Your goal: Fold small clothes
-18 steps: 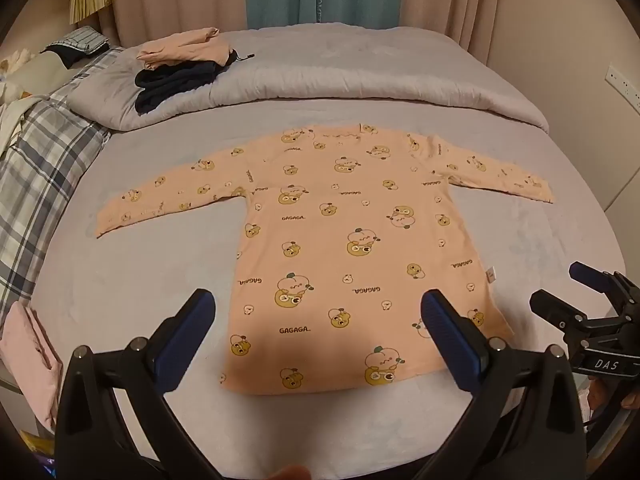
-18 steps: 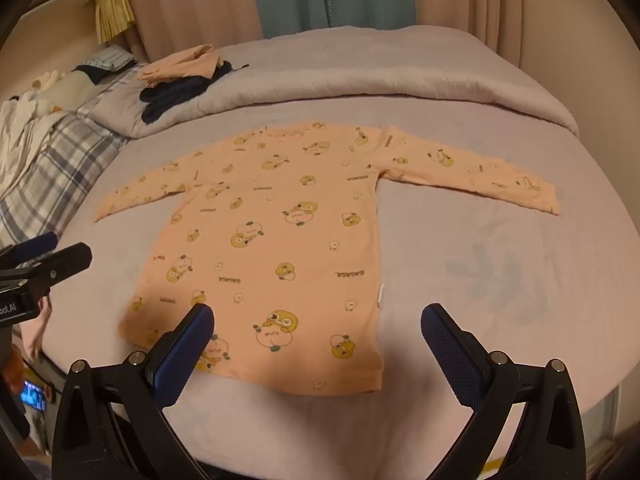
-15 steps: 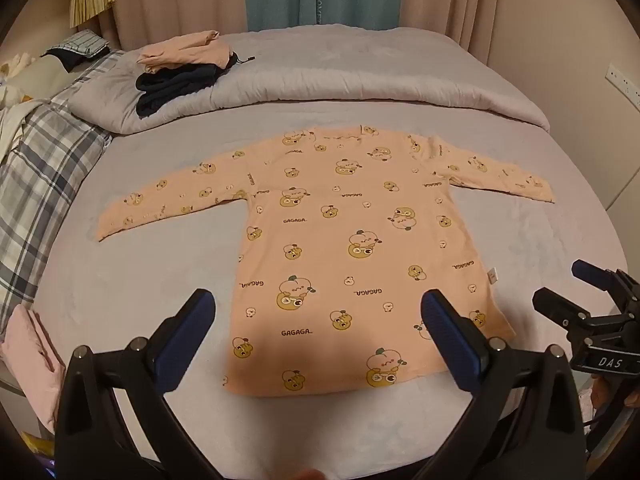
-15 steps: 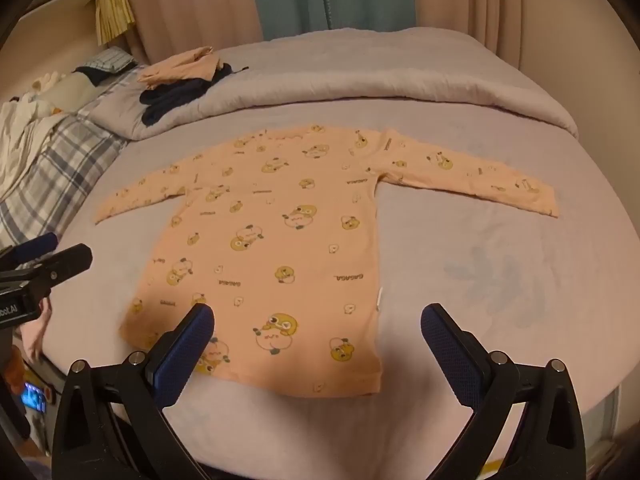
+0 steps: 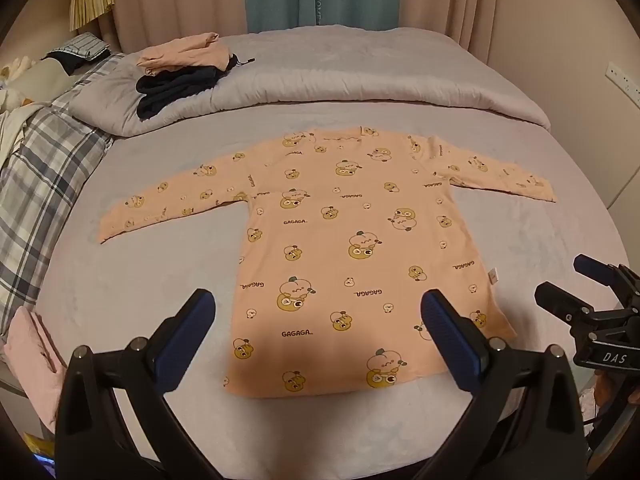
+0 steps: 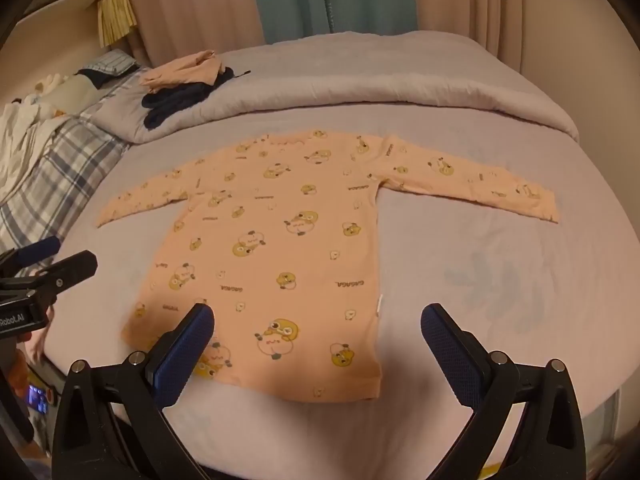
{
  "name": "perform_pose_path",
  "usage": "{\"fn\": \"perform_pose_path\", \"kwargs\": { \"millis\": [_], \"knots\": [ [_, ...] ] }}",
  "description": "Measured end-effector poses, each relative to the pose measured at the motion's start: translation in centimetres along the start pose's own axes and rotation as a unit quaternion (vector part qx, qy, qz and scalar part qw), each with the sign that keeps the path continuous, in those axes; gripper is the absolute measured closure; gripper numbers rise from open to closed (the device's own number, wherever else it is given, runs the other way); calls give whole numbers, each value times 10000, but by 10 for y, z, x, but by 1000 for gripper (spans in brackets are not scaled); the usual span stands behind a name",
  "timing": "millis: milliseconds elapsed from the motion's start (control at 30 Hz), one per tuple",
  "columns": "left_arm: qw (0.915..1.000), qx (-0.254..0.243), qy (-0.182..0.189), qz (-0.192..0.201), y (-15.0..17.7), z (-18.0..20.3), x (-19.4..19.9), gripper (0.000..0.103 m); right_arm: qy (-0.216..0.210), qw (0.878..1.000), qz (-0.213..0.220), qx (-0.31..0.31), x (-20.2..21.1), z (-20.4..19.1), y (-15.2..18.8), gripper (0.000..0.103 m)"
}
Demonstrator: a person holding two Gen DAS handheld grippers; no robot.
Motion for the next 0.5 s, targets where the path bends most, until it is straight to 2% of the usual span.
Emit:
{"fn": "perform_pose_path", "kwargs": {
  "millis": [500],
  "knots": [
    [10000, -23, -67, 50, 3, -3, 3, 0, -22, 10000, 19, 10, 1, 0, 0, 1]
  ]
}}
Point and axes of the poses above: each gripper's, at about its wrist camera, not at the fingertips, and x roughly against the way its jaws point, z to its right, y to its underside, the point moved 1 cm from there along -x, roughly the way its jaws point, and after that the axes turned 2 degrees about -z, right-handed, at the moved point
